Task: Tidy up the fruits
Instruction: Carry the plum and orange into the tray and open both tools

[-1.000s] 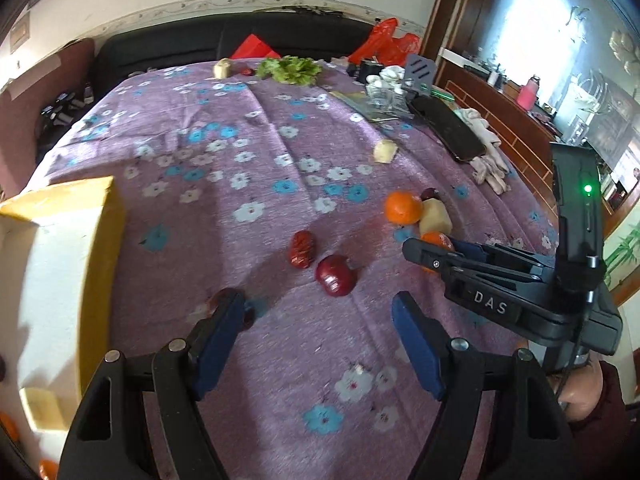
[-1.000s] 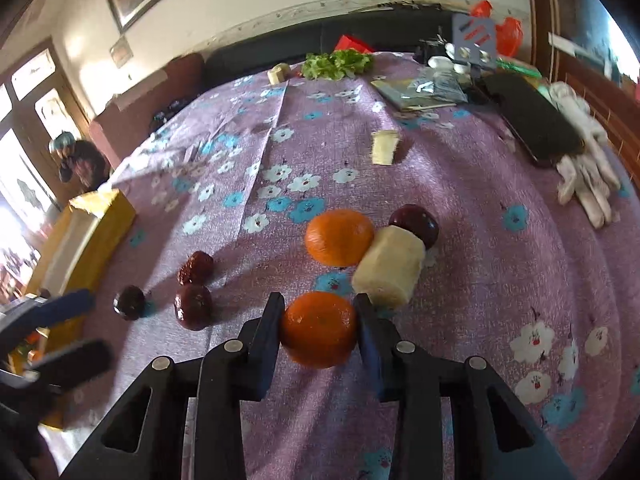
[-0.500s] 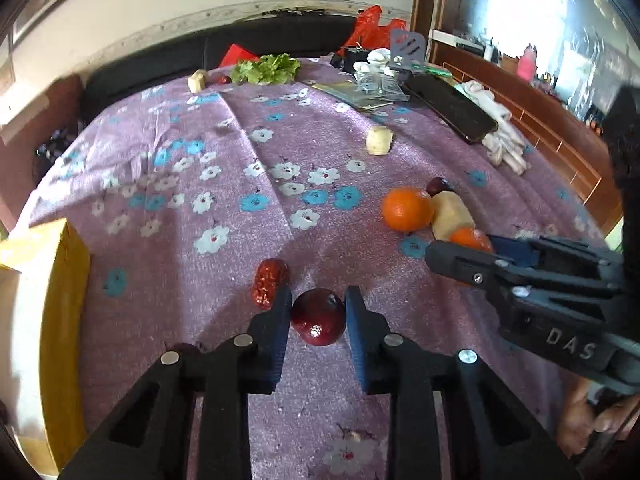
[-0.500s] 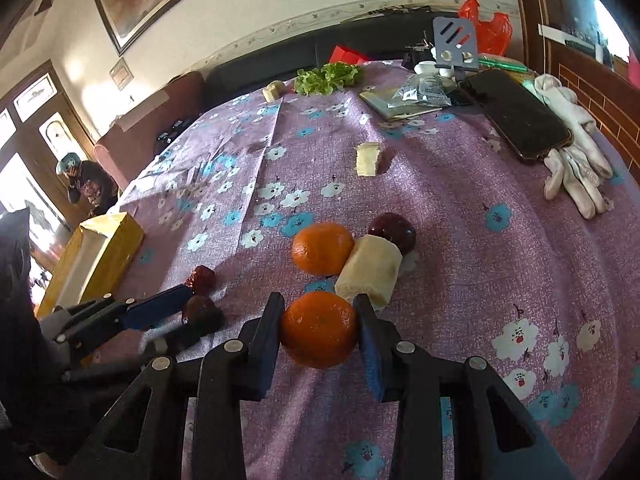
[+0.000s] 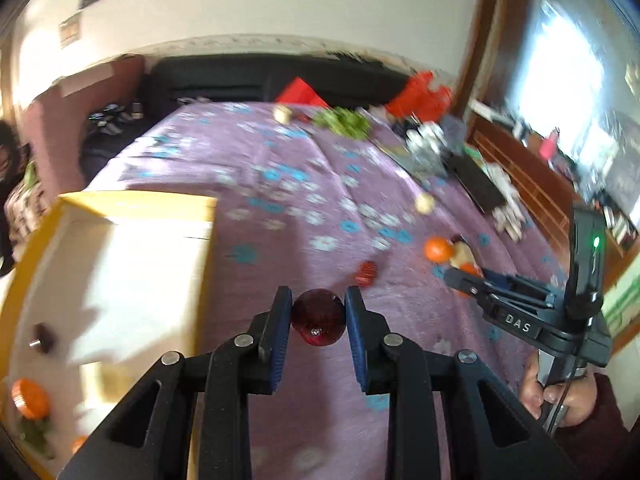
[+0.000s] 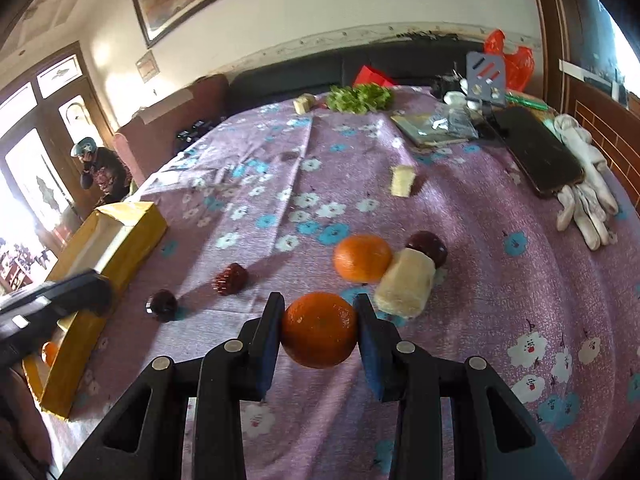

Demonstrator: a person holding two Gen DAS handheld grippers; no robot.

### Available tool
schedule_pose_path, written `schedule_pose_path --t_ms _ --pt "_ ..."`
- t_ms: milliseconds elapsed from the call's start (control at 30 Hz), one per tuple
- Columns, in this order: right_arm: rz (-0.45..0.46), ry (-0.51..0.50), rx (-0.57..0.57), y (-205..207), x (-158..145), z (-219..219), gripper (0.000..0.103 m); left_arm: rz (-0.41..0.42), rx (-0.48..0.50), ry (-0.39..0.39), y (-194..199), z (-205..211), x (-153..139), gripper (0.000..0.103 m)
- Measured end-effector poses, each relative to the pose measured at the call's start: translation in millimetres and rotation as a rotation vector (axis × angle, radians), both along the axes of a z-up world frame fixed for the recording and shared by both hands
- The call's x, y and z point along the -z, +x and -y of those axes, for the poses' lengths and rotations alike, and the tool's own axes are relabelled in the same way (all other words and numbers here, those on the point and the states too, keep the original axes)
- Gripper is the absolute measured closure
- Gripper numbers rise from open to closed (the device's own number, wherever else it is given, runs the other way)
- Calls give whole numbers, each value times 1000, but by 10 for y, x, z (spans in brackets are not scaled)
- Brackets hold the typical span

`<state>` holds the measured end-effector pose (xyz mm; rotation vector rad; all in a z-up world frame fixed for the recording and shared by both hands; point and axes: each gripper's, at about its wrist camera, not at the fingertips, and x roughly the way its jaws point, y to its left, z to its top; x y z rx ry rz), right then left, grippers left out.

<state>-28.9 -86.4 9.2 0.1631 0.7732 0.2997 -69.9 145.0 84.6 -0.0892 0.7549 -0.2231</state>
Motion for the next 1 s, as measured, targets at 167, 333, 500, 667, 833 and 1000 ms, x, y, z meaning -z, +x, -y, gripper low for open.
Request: schedule_pose_path --t_ms 167,333,500,667,833,1000 --pt "21 -10 -36 -95 -123 -189 64 37 -137 -18 -194 -733 -293 77" --pt "44 -12 -124 -221 -431 -599 64 90 -254 -5 -376 -1343 -580 77" --pt "81 0 -228 -256 -795 -1138 64 128 -330 19 -507 -1764 -771 76" --pt "51 53 -321 -146 -984 -1666 63 84 -336 14 -317 -1977 -664 76" --pt "-45 16 -414 -6 -752 -2335 63 -36 -346 22 110 -2082 -233 76" --pt "-124 -63 -449 55 -348 -2801 63 -147 -365 -18 412 -2193 120 76"
